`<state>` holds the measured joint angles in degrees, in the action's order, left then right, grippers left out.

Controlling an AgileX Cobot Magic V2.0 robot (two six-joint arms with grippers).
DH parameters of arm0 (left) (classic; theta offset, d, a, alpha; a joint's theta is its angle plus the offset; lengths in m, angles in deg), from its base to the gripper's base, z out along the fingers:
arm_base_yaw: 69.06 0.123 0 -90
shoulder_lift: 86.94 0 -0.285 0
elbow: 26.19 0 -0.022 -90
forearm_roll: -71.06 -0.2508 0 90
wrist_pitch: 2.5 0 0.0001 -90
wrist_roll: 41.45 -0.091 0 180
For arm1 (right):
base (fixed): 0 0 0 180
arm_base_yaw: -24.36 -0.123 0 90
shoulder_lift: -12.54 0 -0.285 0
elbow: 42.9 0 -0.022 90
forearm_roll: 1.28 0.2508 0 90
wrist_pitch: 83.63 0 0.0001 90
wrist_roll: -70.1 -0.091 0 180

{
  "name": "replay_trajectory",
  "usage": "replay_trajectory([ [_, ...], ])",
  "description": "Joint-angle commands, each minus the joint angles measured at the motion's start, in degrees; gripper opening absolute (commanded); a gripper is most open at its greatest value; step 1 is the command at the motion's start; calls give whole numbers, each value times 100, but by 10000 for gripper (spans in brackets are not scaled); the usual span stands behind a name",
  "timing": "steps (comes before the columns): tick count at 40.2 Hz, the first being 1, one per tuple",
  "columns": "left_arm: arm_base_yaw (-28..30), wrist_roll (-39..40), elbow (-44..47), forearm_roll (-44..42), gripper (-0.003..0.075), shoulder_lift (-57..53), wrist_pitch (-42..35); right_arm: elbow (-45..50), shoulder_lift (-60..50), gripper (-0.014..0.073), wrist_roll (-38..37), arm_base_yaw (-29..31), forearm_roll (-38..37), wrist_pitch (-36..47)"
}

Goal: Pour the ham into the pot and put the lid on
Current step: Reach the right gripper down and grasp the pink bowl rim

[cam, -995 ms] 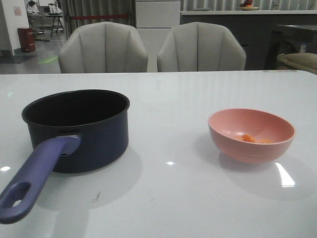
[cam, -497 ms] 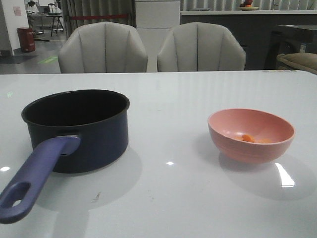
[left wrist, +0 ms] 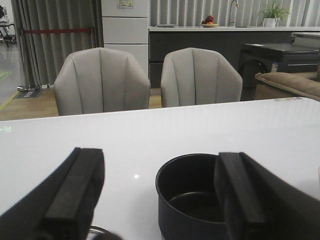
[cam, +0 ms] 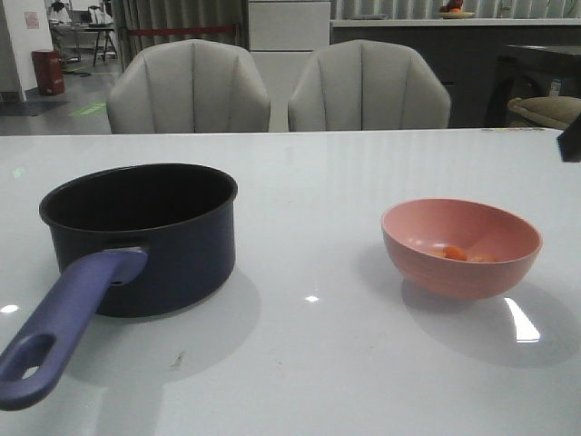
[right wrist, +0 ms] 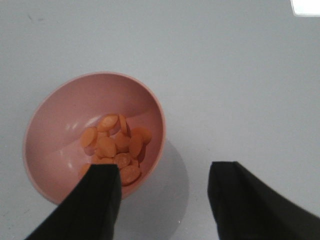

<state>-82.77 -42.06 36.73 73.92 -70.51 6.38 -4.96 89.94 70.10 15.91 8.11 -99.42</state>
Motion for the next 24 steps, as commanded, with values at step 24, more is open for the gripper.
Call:
replay_trajectory([
  [24,-43,-19,-146,52,497,43,-442,-2211,2995,177,44,0,340,-708],
])
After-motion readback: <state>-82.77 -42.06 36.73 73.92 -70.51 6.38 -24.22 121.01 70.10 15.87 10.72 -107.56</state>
